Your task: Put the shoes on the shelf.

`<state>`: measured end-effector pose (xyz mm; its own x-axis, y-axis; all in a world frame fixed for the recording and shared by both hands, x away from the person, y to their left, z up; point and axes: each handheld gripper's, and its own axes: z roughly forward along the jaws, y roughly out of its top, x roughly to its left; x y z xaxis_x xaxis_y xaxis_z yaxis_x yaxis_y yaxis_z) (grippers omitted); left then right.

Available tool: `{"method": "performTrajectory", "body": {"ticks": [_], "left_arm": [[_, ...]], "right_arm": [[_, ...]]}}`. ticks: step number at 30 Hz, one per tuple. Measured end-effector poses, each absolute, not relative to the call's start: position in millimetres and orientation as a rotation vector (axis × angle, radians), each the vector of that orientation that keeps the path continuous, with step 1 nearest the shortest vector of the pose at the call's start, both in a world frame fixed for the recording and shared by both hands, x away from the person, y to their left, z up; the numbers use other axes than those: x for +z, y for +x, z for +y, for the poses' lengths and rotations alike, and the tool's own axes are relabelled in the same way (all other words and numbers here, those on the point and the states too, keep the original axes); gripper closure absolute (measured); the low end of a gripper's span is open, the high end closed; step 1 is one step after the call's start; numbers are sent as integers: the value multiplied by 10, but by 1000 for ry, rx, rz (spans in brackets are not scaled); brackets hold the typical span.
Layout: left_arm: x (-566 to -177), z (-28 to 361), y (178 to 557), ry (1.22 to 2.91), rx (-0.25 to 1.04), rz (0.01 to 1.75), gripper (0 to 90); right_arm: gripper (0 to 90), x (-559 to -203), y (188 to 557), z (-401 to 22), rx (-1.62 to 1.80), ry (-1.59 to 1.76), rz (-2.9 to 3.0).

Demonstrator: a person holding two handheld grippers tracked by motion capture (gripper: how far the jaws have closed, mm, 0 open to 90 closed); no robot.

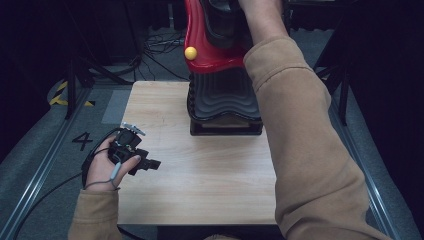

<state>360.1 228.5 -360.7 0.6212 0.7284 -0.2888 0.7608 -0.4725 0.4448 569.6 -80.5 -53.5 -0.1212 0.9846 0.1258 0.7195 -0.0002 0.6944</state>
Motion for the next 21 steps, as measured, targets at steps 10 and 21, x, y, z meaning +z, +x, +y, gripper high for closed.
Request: {"method": "performTrajectory", "body": {"ticks": [10,21], "left_arm": [[-3617,2247,3616,2314,-80,1168,329],[-3613,2222,3622,2318,-83,1160,329]], "right_arm": [[770,-705,5734,-863,865,1756,1859],[657,-818,5737,-794,872,1790,1877]]}}
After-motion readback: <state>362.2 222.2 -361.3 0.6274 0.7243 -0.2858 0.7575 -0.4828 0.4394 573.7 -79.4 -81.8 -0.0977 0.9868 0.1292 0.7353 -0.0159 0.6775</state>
